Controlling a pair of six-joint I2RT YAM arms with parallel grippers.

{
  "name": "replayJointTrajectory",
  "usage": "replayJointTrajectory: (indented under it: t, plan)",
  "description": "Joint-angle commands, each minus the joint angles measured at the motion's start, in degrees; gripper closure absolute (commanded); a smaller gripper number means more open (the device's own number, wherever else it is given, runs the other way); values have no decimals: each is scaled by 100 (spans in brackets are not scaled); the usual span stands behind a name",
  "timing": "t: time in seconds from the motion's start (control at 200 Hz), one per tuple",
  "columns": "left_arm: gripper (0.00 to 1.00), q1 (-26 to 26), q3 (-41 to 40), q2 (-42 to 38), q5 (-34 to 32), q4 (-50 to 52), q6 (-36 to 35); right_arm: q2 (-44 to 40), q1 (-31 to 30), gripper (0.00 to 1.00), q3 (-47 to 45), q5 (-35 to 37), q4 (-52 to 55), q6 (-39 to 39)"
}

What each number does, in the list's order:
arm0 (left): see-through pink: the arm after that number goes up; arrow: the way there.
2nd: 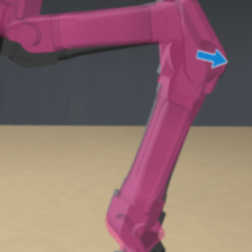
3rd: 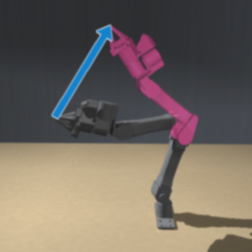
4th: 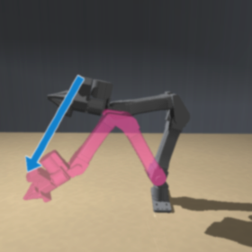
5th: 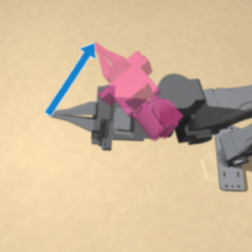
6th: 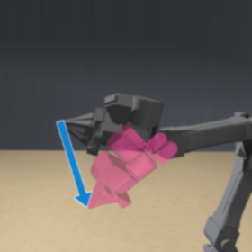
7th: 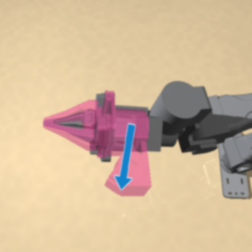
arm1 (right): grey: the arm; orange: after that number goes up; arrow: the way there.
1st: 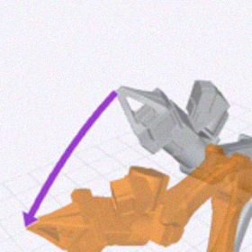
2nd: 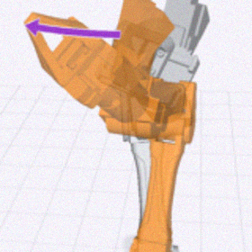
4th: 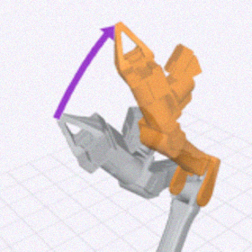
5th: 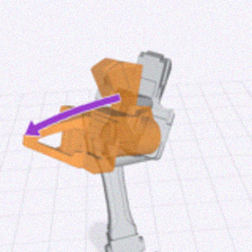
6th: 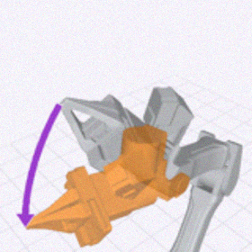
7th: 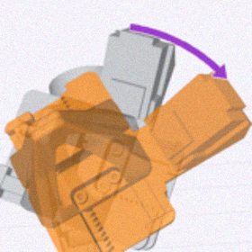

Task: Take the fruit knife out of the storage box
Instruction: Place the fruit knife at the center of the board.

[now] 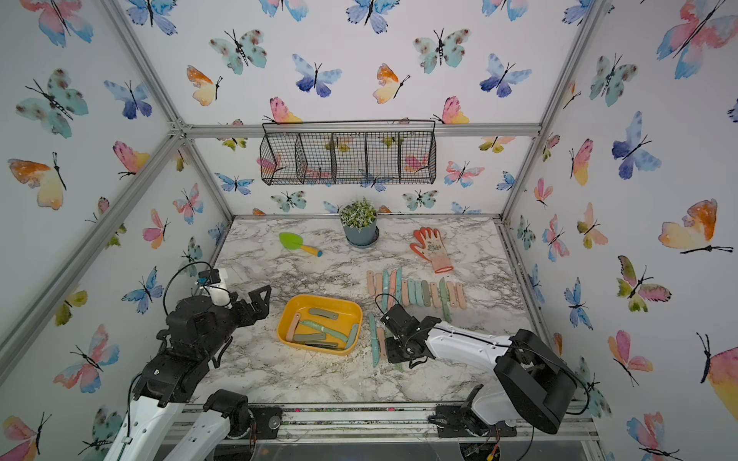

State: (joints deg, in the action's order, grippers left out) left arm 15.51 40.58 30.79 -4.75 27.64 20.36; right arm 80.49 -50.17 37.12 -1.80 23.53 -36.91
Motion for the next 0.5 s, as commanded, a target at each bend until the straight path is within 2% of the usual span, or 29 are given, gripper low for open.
replayJointTrajectory:
  t: [0.0, 0.095, 0.335, 0.415, 0.496]
  plan:
    - [2, 22, -45, -49, -74, -67, -37, 109, 42, 75, 102, -85, -53, -18]
    - [2, 22, -50, -47, -87, -66, -32, 95, 42, 68, 119, -83, -24, -32]
    - [2, 22, -50, -29, -122, -66, -38, -478, 43, 63, 559, 249, 549, 17]
    - [2, 22, -41, -27, -159, -51, -23, -666, 42, 62, 942, 355, 730, 273]
    - [2, 22, -37, -29, -280, -31, 10, -769, 40, 59, 1347, 274, 576, 915]
